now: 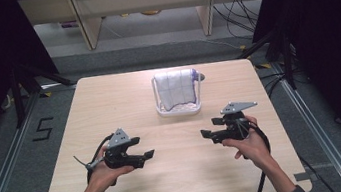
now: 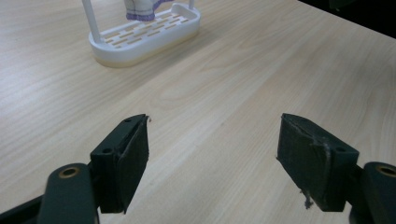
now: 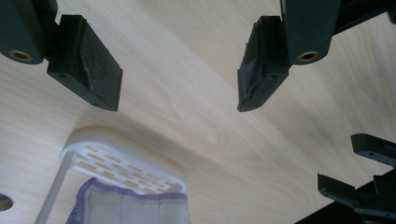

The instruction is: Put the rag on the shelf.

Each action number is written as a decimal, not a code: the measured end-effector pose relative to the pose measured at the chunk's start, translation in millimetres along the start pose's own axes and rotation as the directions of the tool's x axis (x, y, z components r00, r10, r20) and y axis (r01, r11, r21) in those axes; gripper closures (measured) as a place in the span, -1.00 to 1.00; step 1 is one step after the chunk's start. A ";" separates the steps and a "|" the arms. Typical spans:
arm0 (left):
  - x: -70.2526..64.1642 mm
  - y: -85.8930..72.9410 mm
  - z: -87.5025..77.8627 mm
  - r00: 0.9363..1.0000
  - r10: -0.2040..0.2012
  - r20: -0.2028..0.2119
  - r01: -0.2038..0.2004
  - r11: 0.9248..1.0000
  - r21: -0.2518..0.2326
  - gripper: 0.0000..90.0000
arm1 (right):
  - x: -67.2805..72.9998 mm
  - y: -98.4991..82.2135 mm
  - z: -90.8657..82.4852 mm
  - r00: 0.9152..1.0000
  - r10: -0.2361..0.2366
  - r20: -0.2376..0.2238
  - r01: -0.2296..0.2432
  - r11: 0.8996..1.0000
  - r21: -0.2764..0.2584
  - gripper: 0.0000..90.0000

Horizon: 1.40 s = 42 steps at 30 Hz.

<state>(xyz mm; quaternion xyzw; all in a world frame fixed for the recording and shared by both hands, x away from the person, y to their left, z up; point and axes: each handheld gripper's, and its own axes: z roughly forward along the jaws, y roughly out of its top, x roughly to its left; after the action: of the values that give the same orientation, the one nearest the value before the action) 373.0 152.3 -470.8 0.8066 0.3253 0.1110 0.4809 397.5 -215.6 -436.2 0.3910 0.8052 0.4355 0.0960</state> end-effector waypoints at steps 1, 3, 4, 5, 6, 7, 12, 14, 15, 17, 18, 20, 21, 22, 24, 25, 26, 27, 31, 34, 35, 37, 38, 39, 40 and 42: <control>-1.6 -2.8 -0.9 1.000 0.002 -0.001 -0.002 1.000 0.004 -0.45 | 2.2 -2.6 2.0 1.000 0.009 -0.015 -0.009 1.000 -0.005 -0.29; -4.4 -8.9 -2.0 1.000 0.008 -0.002 -0.008 1.000 -0.002 -0.45 | 5.8 -7.4 2.8 1.000 0.014 -0.009 -0.014 1.000 0.010 -0.29; -5.6 -11.1 -3.2 1.000 0.009 -0.004 -0.009 1.000 0.007 -0.45 | 6.3 -8.9 3.2 1.000 -0.001 -0.004 0.001 1.000 0.014 -0.30; -6.0 -13.9 -3.7 1.000 0.014 -0.006 -0.014 1.000 0.003 -0.46 | 8.3 -11.0 3.8 1.000 0.006 -0.010 -0.005 1.000 0.023 -0.29; -6.0 -16.6 -4.7 1.000 0.012 -0.003 -0.012 1.000 0.007 -0.46 | 7.4 -13.0 5.2 1.000 -0.014 -0.016 0.015 1.000 0.018 -0.29; -6.4 -19.4 -5.2 1.000 0.007 -0.001 -0.007 1.000 0.008 -0.46 | 8.5 -14.9 5.4 1.000 -0.017 -0.015 0.017 1.000 0.025 -0.29; -10.4 -31.5 -8.6 1.000 0.022 -0.007 -0.022 0.999 0.035 -0.46 | 14.1 -21.9 4.1 1.000 -0.009 -0.014 0.009 1.000 0.027 -0.29; -12.6 -34.0 -10.0 1.000 0.027 -0.014 -0.026 0.999 0.032 -0.46 | 17.5 -24.9 1.9 1.000 0.002 -0.012 -0.001 0.999 0.038 -0.29; -13.5 -34.8 -10.6 0.999 0.030 -0.013 -0.029 0.999 0.032 -0.46 | 19.6 -26.9 1.0 1.000 0.017 -0.006 -0.016 0.999 0.039 -0.29; -15.3 -36.8 -11.8 0.999 0.032 0.000 -0.032 0.999 0.034 -0.46 | 18.8 -30.6 1.7 1.000 -0.015 -0.026 0.016 0.999 0.031 -0.29; -16.7 -37.8 -13.6 0.999 0.033 -0.008 -0.033 0.998 0.046 -0.46 | 23.1 -33.4 1.1 1.000 0.013 -0.014 -0.013 0.999 0.034 -0.29; -18.4 -40.6 -13.8 0.999 0.032 -0.003 -0.032 0.999 0.035 -0.47 | 24.5 -37.9 0.4 1.000 -0.003 -0.021 0.004 0.999 0.043 -0.29; -18.4 -42.0 -15.2 0.999 0.045 -0.001 -0.045 0.998 0.049 -0.47 | 26.9 -40.7 -1.3 1.000 0.017 -0.009 -0.016 0.998 0.054 -0.29; -19.3 -43.6 -14.6 0.999 0.041 -0.005 -0.041 0.998 0.038 -0.48 | 24.9 -43.7 -0.3 0.999 -0.019 -0.029 0.021 0.999 0.043 -0.29; -19.0 -45.8 -16.6 0.998 0.061 -0.012 -0.060 0.996 0.071 -0.49 | 27.7 -48.2 -0.7 0.999 -0.017 -0.027 0.019 0.998 0.052 -0.31; -21.4 -47.4 -15.4 0.999 0.038 -0.008 -0.037 0.998 0.048 -0.50 | 29.2 -51.3 -0.7 0.999 -0.019 -0.038 0.021 0.998 0.059 -0.35; -21.3 -47.9 -16.5 0.999 0.049 -0.005 -0.048 0.997 0.059 -0.51 | 33.6 -53.4 -1.9 0.999 0.011 -0.030 -0.009 0.997 0.079 -0.37; -22.2 -48.6 -16.6 0.999 0.043 -0.005 -0.043 0.997 0.060 -0.52 | 31.8 -55.0 -0.4 0.999 -0.025 -0.045 0.028 0.997 0.065 -0.38; -25.5 -53.9 -16.6 0.999 0.045 -0.002 -0.045 0.997 0.066 -0.56 | 34.1 -59.9 -2.1 0.999 -0.039 -0.034 0.042 0.995 0.095 -0.47; -29.5 -56.5 -17.3 1.000 0.028 0.004 -0.028 0.997 0.067 -0.62 | 36.7 -64.7 -3.2 1.000 -0.018 -0.022 0.021 0.994 0.111 -0.49; -30.2 -57.0 -17.4 1.000 0.030 0.008 -0.030 0.997 0.066 -0.63 | 35.1 -66.1 -3.9 0.999 -0.040 -0.020 0.042 0.993 0.114 -0.49; -32.2 -58.3 -18.4 0.999 0.045 0.005 -0.045 0.996 0.078 -0.64 | 35.6 -69.1 -5.2 0.999 -0.043 -0.014 0.044 0.993 0.113 -0.51; -32.7 -58.7 -19.5 0.998 0.061 0.002 -0.061 0.993 0.098 -0.64 | 36.0 -70.3 -5.7 0.999 -0.039 -0.019 0.041 0.992 0.119 -0.51; -33.2 -59.1 -19.6 0.998 0.070 0.003 -0.070 0.992 0.106 -0.64 | 37.5 -72.2 -6.3 0.999 -0.026 -0.020 0.028 0.992 0.126 -0.51; -35.8 -60.7 -18.3 0.998 0.056 0.008 -0.057 0.995 0.083 -0.64 | 40.2 -74.4 -6.8 1.000 -0.010 -0.019 0.013 0.992 0.127 -0.52; -38.0 -61.4 -19.3 0.999 0.052 0.005 -0.052 0.995 0.091 -0.64 | 39.8 -77.6 -7.7 0.999 -0.038 -0.017 0.040 0.990 0.132 -0.53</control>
<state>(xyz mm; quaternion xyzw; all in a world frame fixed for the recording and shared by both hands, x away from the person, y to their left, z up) 308.8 161.8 -507.9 0.8360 0.3082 0.1074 0.4411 324.4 -216.4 -484.4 0.3778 0.8404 0.3819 0.0726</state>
